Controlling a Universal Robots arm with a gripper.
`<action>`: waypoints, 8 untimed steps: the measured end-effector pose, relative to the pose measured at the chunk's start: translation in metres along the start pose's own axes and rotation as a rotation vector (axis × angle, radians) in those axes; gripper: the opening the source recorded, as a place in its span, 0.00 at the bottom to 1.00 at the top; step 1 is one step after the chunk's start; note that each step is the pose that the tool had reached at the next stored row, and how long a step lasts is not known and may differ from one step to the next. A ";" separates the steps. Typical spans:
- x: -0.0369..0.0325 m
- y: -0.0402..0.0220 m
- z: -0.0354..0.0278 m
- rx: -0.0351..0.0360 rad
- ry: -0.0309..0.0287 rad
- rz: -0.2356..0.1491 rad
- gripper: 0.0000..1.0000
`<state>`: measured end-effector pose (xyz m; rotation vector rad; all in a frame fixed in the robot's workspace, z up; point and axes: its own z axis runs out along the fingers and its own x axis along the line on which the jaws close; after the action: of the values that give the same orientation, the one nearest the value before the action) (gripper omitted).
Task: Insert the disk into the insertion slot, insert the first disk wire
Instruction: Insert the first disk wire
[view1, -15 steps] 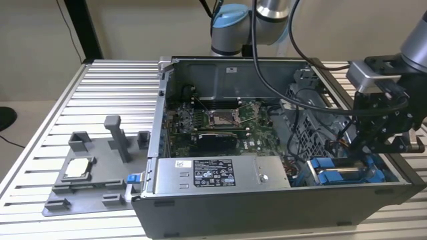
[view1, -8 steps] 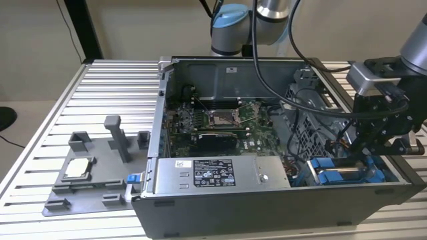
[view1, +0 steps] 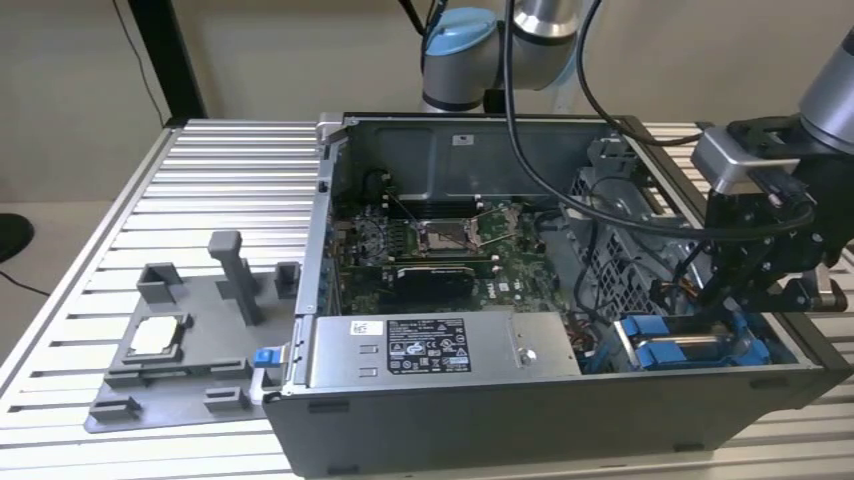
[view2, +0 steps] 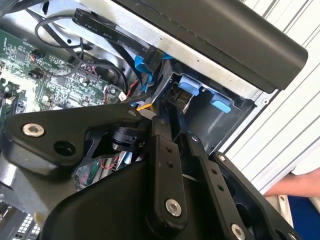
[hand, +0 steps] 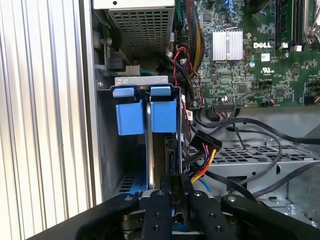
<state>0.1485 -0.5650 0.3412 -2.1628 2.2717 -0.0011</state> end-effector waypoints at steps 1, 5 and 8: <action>0.0000 0.0000 0.0002 0.0000 0.0001 0.000 0.00; 0.0000 0.0000 0.0008 0.0000 0.0002 0.000 0.00; 0.0000 0.0000 0.0013 0.0000 0.0001 0.000 0.00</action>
<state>0.1486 -0.5650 0.3398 -2.1629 2.2717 -0.0013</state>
